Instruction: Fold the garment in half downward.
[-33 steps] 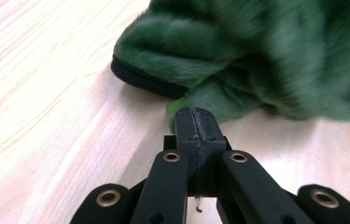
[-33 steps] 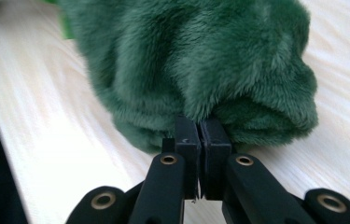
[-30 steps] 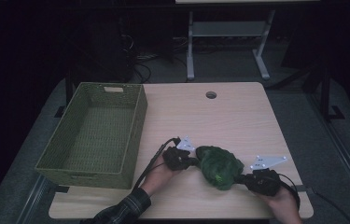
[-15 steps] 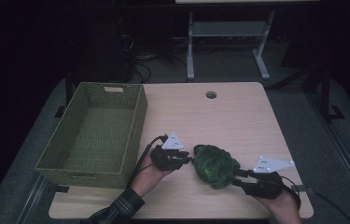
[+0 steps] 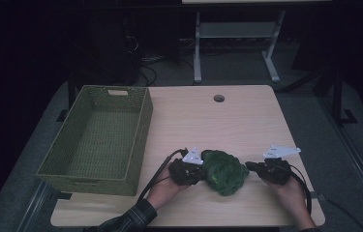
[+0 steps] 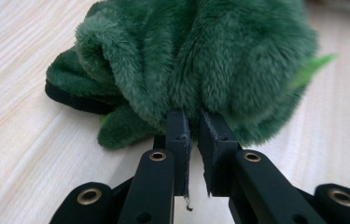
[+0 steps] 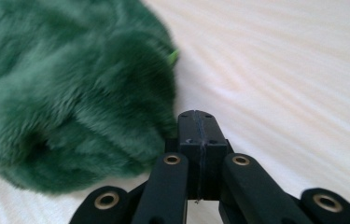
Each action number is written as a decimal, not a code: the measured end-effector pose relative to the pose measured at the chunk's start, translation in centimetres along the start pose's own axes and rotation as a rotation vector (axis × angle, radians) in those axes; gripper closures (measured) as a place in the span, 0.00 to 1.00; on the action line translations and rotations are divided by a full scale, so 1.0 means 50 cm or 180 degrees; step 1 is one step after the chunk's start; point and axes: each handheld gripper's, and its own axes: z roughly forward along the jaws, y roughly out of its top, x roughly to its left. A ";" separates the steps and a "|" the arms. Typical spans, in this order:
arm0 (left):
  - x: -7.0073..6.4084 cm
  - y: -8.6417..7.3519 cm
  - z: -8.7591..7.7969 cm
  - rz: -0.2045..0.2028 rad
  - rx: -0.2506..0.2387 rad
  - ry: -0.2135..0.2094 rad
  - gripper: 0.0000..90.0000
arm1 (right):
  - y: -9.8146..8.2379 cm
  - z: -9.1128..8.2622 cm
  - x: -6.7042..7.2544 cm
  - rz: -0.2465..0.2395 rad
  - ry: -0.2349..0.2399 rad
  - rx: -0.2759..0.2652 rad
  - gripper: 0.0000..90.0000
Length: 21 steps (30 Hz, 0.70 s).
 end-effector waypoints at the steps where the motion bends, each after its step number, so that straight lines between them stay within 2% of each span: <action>1: 0.011 0.000 0.011 0.0041 0.0076 0.0053 0.91 | -0.002 0.001 0.009 -0.0048 0.0051 0.0063 1.00; 4: 0.020 0.000 0.021 0.0008 0.0070 0.0078 0.91 | -0.005 -0.003 0.023 -0.0078 0.0142 0.0094 1.00; 6: 0.026 0.002 0.026 0.0021 0.0045 0.0110 0.91 | -0.006 -0.003 0.029 -0.0092 0.0181 0.0088 1.00; 8: 0.032 0.003 0.027 0.0114 0.0070 0.0170 0.91 | -0.012 0.000 0.047 -0.0134 0.0292 0.0134 1.00; 9: 0.036 0.002 0.029 0.0123 0.0075 0.0209 0.91 | -0.014 0.001 0.055 -0.0154 0.0322 0.0148 1.00; 12: 0.039 -0.001 0.027 0.0099 0.0083 0.0205 0.90 | -0.016 0.001 0.068 -0.0180 0.0379 0.0163 1.00; 13: 0.041 -0.002 0.018 0.0108 0.0086 0.0203 0.87 | -0.017 -0.002 0.073 -0.0206 0.0359 0.0158 1.00; 15: 0.043 -0.002 0.003 0.0093 0.0062 0.0197 0.82 | -0.021 -0.009 0.071 -0.0167 0.0274 0.0107 0.92; 17: 0.047 -0.001 -0.016 0.0077 0.0018 0.0180 0.78 | -0.027 -0.018 0.062 -0.0057 0.0222 0.0024 0.80; 18: 0.047 -0.001 -0.016 0.0077 0.0018 0.0180 0.75 | -0.027 -0.018 0.062 -0.0057 0.0222 0.0024 0.80; 19: 0.048 0.000 -0.026 0.0069 -0.0014 0.0143 0.72 | -0.036 -0.029 0.045 0.0044 0.0114 -0.0042 0.73; 20: 0.049 0.002 -0.040 0.0095 -0.0066 0.0111 0.71 | -0.040 -0.032 0.040 0.0085 0.0079 -0.0041 0.71; 21: 0.049 0.002 -0.040 0.0095 -0.0066 0.0111 0.69 | -0.040 -0.032 0.040 0.0085 0.0079 -0.0041 0.71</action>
